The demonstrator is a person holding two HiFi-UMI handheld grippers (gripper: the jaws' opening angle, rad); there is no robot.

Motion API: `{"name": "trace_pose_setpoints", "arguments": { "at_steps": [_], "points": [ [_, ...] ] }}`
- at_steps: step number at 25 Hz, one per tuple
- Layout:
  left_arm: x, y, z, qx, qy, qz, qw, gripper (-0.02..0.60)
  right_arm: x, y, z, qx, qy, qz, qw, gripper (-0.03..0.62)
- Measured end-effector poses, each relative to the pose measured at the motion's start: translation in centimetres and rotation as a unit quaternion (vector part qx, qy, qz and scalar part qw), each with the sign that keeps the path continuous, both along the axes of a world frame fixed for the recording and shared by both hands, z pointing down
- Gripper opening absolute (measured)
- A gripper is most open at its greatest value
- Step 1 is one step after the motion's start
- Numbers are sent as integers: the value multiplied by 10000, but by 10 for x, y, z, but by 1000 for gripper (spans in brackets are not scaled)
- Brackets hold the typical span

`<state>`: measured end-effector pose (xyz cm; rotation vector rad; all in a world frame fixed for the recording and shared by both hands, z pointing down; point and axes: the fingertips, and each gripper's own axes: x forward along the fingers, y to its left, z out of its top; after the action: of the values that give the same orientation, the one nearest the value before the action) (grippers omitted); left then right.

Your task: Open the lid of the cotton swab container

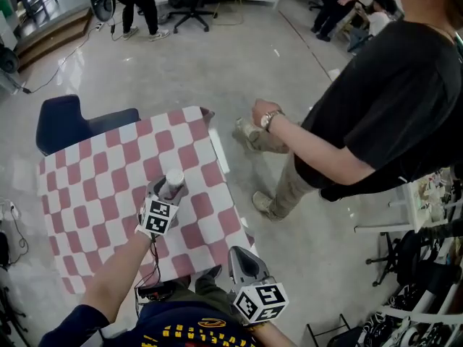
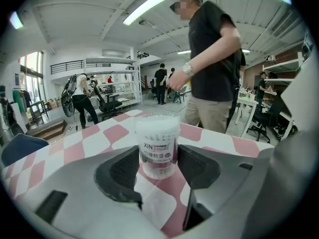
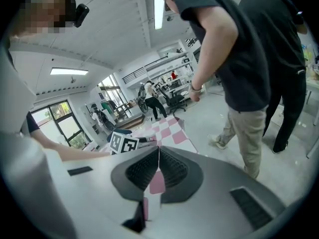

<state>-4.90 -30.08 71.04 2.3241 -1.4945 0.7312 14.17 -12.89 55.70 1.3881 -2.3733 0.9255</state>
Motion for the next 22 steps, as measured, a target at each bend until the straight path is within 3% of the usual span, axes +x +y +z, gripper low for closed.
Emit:
{"name": "trace_pose_setpoints", "arguments": {
  "at_steps": [9, 22],
  "points": [
    [5, 24, -66, 303, 270, 328, 9986, 245, -9, -8, -17, 290, -40, -192, 9994, 11],
    [4, 96, -178, 920, 455, 990, 9898, 245, -26, -21, -57, 869, -207, -521, 9946, 12]
  ]
}}
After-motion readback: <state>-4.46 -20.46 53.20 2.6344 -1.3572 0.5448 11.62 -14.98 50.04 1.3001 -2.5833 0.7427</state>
